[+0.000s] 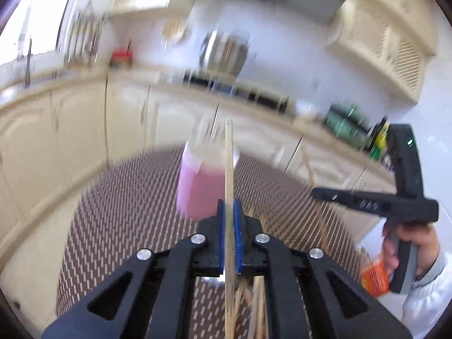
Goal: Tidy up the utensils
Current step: 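Lift both chopsticks over the pink cup and open both tools to drop them in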
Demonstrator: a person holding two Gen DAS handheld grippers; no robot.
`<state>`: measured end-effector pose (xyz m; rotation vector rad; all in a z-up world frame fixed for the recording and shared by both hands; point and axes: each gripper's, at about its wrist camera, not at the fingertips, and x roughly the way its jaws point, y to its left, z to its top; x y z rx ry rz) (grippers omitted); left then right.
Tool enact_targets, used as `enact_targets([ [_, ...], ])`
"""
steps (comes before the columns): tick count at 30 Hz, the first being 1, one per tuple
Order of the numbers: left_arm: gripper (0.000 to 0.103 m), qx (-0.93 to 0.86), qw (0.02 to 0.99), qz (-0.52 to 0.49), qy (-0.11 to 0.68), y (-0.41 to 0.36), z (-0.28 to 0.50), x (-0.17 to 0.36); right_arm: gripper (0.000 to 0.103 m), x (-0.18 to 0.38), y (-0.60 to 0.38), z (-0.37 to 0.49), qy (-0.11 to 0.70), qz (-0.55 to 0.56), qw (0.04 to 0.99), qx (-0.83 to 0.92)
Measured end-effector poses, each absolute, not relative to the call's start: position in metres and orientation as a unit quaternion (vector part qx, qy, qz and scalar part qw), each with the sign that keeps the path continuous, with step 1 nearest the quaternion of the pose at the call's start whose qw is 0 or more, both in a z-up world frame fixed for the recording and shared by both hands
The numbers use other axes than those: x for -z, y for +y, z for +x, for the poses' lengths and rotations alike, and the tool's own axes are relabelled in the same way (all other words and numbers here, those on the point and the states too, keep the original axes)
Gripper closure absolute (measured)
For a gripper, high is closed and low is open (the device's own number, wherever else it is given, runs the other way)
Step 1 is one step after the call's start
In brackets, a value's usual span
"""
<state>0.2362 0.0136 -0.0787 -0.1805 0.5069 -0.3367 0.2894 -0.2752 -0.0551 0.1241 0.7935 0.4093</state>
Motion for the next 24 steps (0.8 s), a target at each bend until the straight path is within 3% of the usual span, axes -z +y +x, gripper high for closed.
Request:
enact_targets([
  [12,0.097,0.158,0.98,-0.118,0.029,0.002,0.258,0.006,0.097,-0.024,-0.229,0.291,0.168,0.095,0.957,-0.217],
  [24,0.097,0.094,0.987,-0.128,-0.04,-0.002,0.328,0.003,0.097,-0.021,-0.209,0.334,0.082,0.141,0.961,-0.225],
])
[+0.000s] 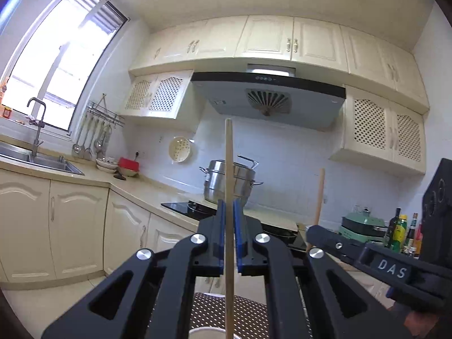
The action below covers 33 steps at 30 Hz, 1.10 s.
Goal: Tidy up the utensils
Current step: 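Lift both chopsticks over the pink cup and open both tools to drop them in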
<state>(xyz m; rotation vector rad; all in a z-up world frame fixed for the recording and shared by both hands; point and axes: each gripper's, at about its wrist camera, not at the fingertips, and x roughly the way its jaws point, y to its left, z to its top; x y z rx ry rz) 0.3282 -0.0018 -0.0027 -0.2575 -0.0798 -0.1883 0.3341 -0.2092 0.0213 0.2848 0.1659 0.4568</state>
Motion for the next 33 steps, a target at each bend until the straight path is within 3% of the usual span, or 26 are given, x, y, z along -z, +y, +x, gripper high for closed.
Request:
enact_targets([
  [6,0.097,0.078,0.988,-0.124,-0.041,0.002,0.349,0.019,0.097,-0.009,-0.2,0.351,0.083,0.145,0.959,-0.23],
  [23,0.096,0.095,0.989,-0.104,0.053,0.013,0.347,0.056,0.097,0.027,-0.193,0.344,0.136,0.122,0.955,-0.232],
  [25,0.088,0.093,0.988,-0.103,0.063,0.014,0.345,0.058,0.097,0.029,-0.194,0.343,0.141,0.123,0.955,-0.232],
  [26,0.075,0.091,0.988,-0.102,0.066,0.015,0.343,0.058,0.097,0.031,-0.194,0.342,0.144,0.123,0.954,-0.231],
  [27,0.068,0.088,0.989,-0.101,0.068,0.016,0.341,0.058,0.097,0.032,-0.194,0.341,0.147,0.123,0.954,-0.231],
  [29,0.068,0.086,0.988,-0.1,0.075,0.017,0.337,0.058,0.097,0.035,-0.193,0.34,0.154,0.122,0.953,-0.23],
  [33,0.055,0.077,0.989,-0.092,0.092,0.018,0.328,0.057,0.097,0.04,-0.192,0.335,0.163,0.123,0.953,-0.225],
])
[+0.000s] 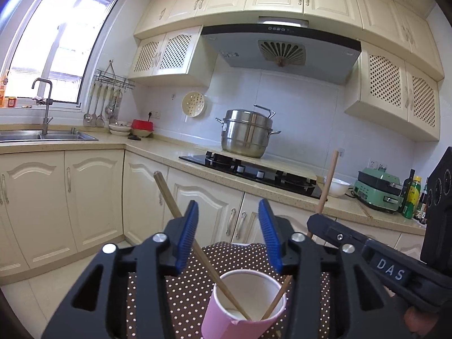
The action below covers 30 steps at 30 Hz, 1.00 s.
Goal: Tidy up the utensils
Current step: 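Lift both chopsticks over the pink cup and open both tools to drop them in, then move both open tools back down toward the utensil pile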
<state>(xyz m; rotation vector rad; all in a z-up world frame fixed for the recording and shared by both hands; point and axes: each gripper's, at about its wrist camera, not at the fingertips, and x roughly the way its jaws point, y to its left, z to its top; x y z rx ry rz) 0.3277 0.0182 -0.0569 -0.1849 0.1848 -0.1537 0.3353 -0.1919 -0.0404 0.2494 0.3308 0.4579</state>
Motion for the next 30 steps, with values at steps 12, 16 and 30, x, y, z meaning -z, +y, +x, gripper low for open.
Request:
enact_targets([
  [12,0.034,0.061,0.984,-0.06,0.154,0.016,0.299,0.058,0.042,0.048,-0.202,0.318,0.166,0.138,0.959,-0.182],
  [16,0.031,0.06,0.985,-0.057,0.15,0.02,0.285,0.052,0.041,0.043,-0.202,0.309,0.166,0.133,0.96,-0.18],
  [30,0.026,0.1,0.975,-0.093,0.177,0.033,0.245,0.044,0.026,0.035,-0.221,0.261,0.158,0.123,0.967,-0.159],
])
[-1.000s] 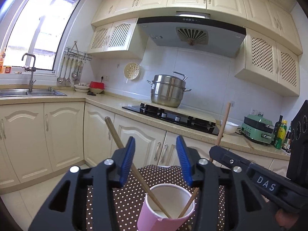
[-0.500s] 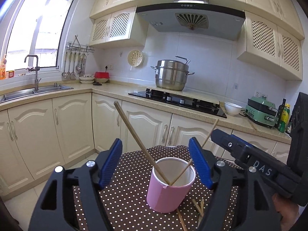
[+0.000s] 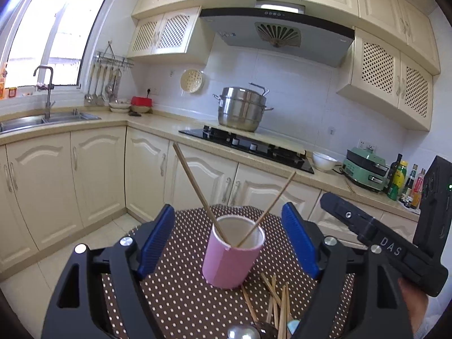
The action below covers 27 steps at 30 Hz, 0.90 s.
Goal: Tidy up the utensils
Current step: 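Move both open tools back down toward the utensil pile, then grasp the light blue knife with the right tool while the left grasps a chopstick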
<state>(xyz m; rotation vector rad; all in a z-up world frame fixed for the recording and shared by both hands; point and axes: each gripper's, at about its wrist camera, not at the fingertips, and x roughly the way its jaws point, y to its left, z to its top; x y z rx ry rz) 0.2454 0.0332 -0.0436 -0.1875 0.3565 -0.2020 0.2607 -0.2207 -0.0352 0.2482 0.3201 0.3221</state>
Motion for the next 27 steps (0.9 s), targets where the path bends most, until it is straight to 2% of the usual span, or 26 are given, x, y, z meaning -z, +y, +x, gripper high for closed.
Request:
enact_targets([
  [5,0.026,0.117,0.963,-0.091,0.223,0.032,0.237,0.058,0.024,0.048,-0.233,0.241,0.184,0.114,0.967,-0.138],
  [10,0.027,0.138,0.938,-0.096,0.303,0.03,0.237,0.085,0.023,0.07,-0.245,0.222,0.225,0.105,0.961,-0.122],
  [18,0.026,0.144,0.892,-0.046,0.425,0.003,0.236,0.14,0.022,0.114,-0.259,0.2,0.292,0.117,0.943,-0.109],
  [27,0.027,0.121,0.889,-0.045,0.439,0.005,0.211,0.168,0.023,0.147,-0.233,0.193,0.372,0.083,0.915,-0.134],
])
